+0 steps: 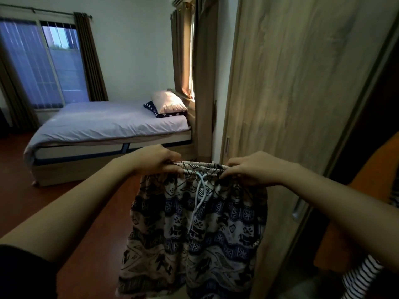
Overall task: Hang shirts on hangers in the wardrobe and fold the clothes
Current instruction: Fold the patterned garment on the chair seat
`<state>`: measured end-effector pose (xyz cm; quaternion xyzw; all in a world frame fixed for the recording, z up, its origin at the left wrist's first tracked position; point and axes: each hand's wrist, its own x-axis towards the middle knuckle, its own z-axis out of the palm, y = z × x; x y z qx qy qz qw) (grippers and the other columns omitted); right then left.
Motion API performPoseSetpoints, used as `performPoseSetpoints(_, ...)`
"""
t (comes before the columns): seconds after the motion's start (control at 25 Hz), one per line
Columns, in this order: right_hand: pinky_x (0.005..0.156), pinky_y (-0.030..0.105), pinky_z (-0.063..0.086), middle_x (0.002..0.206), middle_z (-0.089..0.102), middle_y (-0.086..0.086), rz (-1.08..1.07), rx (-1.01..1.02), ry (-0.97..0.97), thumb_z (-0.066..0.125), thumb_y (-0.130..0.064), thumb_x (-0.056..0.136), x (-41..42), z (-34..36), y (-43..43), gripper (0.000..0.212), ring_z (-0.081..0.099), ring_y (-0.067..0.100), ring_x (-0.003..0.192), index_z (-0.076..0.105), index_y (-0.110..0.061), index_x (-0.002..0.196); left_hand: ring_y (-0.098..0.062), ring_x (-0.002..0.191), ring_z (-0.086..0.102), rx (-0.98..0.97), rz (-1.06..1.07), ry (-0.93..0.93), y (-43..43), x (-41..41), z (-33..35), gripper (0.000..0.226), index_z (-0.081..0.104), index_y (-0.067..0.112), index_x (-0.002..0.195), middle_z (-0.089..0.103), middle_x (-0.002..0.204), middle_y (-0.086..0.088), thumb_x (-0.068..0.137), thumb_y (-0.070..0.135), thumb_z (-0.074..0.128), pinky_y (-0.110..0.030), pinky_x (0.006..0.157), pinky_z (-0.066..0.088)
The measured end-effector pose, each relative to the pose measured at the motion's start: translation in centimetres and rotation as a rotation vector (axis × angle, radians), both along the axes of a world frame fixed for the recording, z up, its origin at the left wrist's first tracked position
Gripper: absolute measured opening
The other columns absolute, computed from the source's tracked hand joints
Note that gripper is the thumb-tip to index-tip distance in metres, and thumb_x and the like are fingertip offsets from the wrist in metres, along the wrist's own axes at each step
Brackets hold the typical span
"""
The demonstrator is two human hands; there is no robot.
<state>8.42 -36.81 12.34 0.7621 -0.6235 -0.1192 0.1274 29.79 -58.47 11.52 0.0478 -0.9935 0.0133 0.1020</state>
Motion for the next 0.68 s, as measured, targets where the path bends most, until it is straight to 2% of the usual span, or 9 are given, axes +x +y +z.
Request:
performPoseSetpoints(0.12,0.075,0.022,0.040,0.110,0.060,-0.008,0.017,0.029,-0.245,0.063,-0.033,0.085,0.7,-0.2,-0.6,0.035,0.055,0.010,0.099,0.058,-0.030,0.119,-0.002,0.052,0.043,0.023,0.016,0.003,0.4,0.2,0.1,0.050,0.046,0.020,0.070,0.044,0.057,0.010,0.079,0.068,0.038,-0.025,0.052,0.033)
performPoseSetpoints(0.16,0.076,0.023,0.040,0.107,0.059,-0.008,-0.006,0.035,-0.259,0.064,-0.033,0.084,1.2,-0.4,-0.8,0.032,0.055,0.011,0.099,0.061,-0.030,0.116,-0.003,0.052,0.043,0.038,0.013,-0.008,0.4,0.2,0.1,0.050,0.047,0.019,0.070,0.045,0.058,0.009,0.078,0.068,0.040,-0.026,0.053,0.034)
performPoseSetpoints(0.24,0.076,0.026,0.039,0.106,0.049,-0.011,-0.084,0.082,-0.215,0.062,-0.025,0.084,2.3,-1.0,-1.5,0.040,0.051,0.011,0.099,0.058,-0.035,0.122,-0.004,0.056,0.046,0.106,0.018,-0.069,0.5,0.1,0.1,0.039,0.051,0.022,0.073,0.050,0.062,0.009,0.079,0.061,0.055,-0.026,0.055,0.036)
performPoseSetpoints(0.32,0.078,0.032,0.044,0.110,0.046,-0.008,-0.200,0.189,-0.298,0.058,-0.015,0.081,2.8,-2.2,-2.0,0.057,0.048,0.012,0.099,0.048,-0.039,0.132,0.000,0.061,0.049,0.197,0.041,-0.157,0.5,-0.3,-0.5,0.021,0.051,0.034,0.078,0.053,0.067,0.013,0.079,0.040,0.071,-0.019,0.057,0.037)
performPoseSetpoints(0.4,0.069,0.033,0.052,0.110,0.057,0.002,-0.331,0.275,-0.683,0.057,-0.007,0.080,2.5,-3.3,-2.1,0.062,0.057,0.016,0.089,0.046,-0.036,0.134,0.002,0.067,0.054,0.353,0.109,-0.140,0.1,-0.6,-1.8,0.025,0.055,0.035,0.088,0.059,0.077,0.017,0.077,0.026,0.075,-0.014,0.061,0.039)
performPoseSetpoints(0.48,0.058,0.023,0.051,0.104,0.063,0.009,-0.487,0.300,-1.149,0.055,-0.002,0.084,2.4,-3.9,-2.1,0.051,0.059,0.014,0.074,0.053,-0.026,0.129,-0.006,0.076,0.061,0.527,0.194,0.020,-0.3,-1.0,-3.2,0.023,0.063,0.028,0.093,0.067,0.087,0.009,0.074,0.026,0.077,-0.018,0.067,0.046)
performPoseSetpoints(0.52,0.055,0.019,0.048,0.096,0.063,0.009,-0.556,0.259,-1.306,0.054,-0.002,0.086,2.7,-4.2,-2.2,0.039,0.058,0.011,0.068,0.059,-0.019,0.121,-0.009,0.080,0.063,0.597,0.219,0.101,-0.1,-1.3,-3.8,0.022,0.067,0.026,0.093,0.070,0.090,0.005,0.074,0.028,0.078,-0.022,0.071,0.049)
performPoseSetpoints(0.6,0.047,0.016,0.045,0.079,0.058,0.006,-0.684,0.077,-1.490,0.050,0.000,0.087,3.8,-4.5,-3.0,0.016,0.053,0.005,0.052,0.063,-0.007,0.093,-0.010,0.085,0.066,0.702,0.213,0.181,0.6,-2.0,-4.7,0.022,0.072,0.025,0.097,0.073,0.092,0.003,0.075,0.029,0.077,-0.028,0.077,0.052)
performPoseSetpoints(0.68,0.041,0.015,0.046,0.073,0.053,0.006,-0.755,-0.079,-1.701,0.045,0.005,0.088,5.0,-4.4,-4.1,0.017,0.053,0.004,0.045,0.056,-0.005,0.078,-0.008,0.087,0.066,0.749,0.172,0.164,1.6,-2.8,-4.8,0.024,0.073,0.024,0.104,0.074,0.094,0.002,0.080,0.024,0.073,-0.029,0.082,0.052)
